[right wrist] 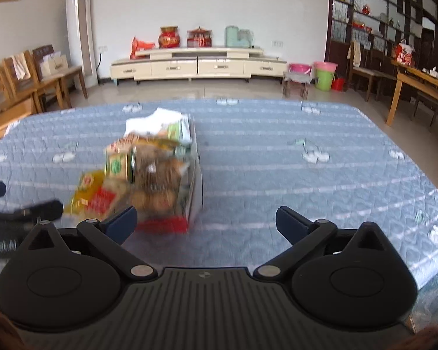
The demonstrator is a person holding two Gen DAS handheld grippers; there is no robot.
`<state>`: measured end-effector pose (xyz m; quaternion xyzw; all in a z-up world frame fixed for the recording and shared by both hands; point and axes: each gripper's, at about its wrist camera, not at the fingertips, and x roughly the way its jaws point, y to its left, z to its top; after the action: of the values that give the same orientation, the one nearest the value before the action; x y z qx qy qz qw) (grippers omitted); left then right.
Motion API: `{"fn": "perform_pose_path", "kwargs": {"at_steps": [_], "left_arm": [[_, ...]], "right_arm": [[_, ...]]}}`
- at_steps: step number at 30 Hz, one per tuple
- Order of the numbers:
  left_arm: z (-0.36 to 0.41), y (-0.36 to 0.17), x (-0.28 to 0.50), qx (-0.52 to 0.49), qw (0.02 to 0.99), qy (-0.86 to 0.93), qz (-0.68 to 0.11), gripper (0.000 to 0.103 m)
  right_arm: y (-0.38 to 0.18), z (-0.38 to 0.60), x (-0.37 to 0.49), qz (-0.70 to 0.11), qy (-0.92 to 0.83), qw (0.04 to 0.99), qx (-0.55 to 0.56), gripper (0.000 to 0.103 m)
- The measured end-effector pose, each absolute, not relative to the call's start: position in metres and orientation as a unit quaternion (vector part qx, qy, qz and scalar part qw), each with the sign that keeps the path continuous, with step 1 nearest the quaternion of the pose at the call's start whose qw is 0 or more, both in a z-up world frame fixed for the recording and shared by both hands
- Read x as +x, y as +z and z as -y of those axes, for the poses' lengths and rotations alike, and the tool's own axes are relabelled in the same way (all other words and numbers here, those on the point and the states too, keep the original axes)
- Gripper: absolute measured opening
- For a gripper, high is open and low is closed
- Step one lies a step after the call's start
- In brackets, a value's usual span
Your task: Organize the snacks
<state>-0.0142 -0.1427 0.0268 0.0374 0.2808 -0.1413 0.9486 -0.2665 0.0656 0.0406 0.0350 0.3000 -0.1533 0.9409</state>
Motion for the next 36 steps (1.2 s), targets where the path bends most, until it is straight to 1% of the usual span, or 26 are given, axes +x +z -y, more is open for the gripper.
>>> {"fn": "perform_pose_path", "kwargs": {"at_steps": [4, 8, 36], "left_arm": [[0.141, 0.026, -0.019, 0.040, 0.950, -0.131, -0.281, 0.102], [0.138, 0.025, -0.023, 0.036, 0.952, -0.123, -0.278, 0.102], [0.131, 0.020, -0.019, 0.035, 0.947, -0.112, -0.299, 0.102]], "right_arm": [[0.026, -0.069, -0.269, -0.319, -0.143, 0.936, 0.040, 0.103], [0.022, -0.072, -0.261, -0.327, -0.132, 0.935, 0.038, 0.103], [0.019, -0.080, -0.263, -0.329, -0.118, 0.936, 0.029, 0.103]]}}
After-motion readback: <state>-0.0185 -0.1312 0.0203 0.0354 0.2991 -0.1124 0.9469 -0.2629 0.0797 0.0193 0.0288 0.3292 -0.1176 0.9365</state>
